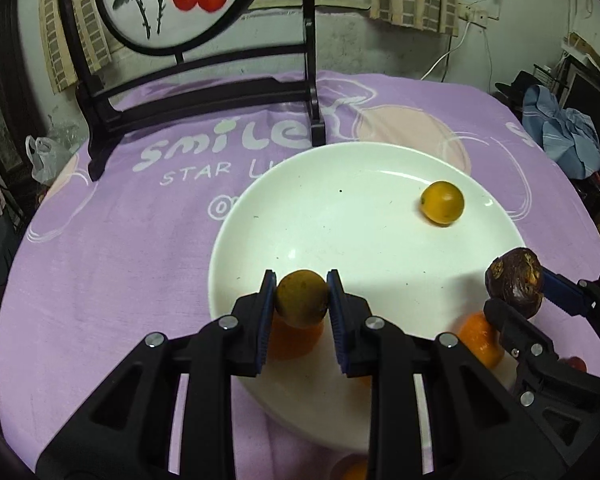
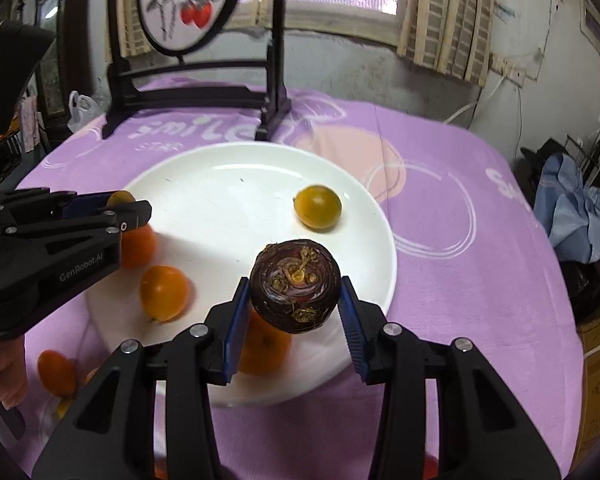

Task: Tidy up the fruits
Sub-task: 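Carry both held fruits onto the white plate and open both grippers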

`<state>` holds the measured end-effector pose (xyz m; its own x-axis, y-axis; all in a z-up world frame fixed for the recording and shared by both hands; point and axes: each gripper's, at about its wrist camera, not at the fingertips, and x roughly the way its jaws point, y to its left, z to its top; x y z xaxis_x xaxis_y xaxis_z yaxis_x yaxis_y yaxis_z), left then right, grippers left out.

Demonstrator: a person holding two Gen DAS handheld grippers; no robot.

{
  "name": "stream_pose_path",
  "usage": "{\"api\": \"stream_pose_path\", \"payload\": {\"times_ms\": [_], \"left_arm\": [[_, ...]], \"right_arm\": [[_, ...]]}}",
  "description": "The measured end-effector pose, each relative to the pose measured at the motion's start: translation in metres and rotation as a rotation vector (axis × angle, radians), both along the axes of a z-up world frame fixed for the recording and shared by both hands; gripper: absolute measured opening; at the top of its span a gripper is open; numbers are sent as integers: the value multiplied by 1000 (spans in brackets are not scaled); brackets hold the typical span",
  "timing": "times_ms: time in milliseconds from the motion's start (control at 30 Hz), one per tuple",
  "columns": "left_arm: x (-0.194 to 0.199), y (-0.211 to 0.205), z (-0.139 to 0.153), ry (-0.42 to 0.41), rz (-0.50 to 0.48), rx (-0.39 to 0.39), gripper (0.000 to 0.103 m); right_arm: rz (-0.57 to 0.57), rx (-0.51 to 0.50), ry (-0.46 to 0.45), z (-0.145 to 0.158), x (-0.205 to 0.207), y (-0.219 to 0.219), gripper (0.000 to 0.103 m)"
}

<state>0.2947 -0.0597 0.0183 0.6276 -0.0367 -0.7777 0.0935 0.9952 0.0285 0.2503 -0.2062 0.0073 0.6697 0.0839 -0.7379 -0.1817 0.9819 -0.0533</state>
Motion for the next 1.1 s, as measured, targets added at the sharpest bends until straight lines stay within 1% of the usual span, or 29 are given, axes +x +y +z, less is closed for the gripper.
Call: {"api": "stream_pose_path", "payload": {"times_ms": [33,67,100,133,167,200,300,400,533,833,900,1000,1100], "left_arm": [[1,-1,-2,-11,5,-4,28],[2,-2,-4,-21,2,2,35],[2,-4,-5,-26,-1,8,50],[2,-5,-5,-34,1,14,60],[0,-5,-4,-52,11,19,73],[-2,-6,-3,-66,15,21,73],[-5,-5,1,-62,9,15,73],[-12,-2,6,-59,13,4,73],[-27,2,12,-61,11,-9,77],[-84,22,18,-76,10,-16,81],[-100,28,17,-85,15,-7,86],[-126,40,14,-101,20,1,89],[-145,50,12,-106,26,8,90]], "right_arm": [[-6,6,-7,0,1,-1,44],[-16,-2,-4,-2,2,-2,45],[-25,-12,0,-3,4,-2,47],[-29,-15,-1,-3,4,-2,49],[-33,-22,-5,-2,4,-2,55],[-34,-31,-15,-1,2,-1,60],[-26,-50,-31,2,-4,1,61],[-16,-48,-38,8,-12,2,61],[-8,-62,-51,13,-25,5,63],[13,-127,-74,13,-73,12,63],[17,-139,-79,13,-88,12,63],[31,-139,-75,11,-112,9,64],[55,-123,-61,8,-134,6,64]]}}
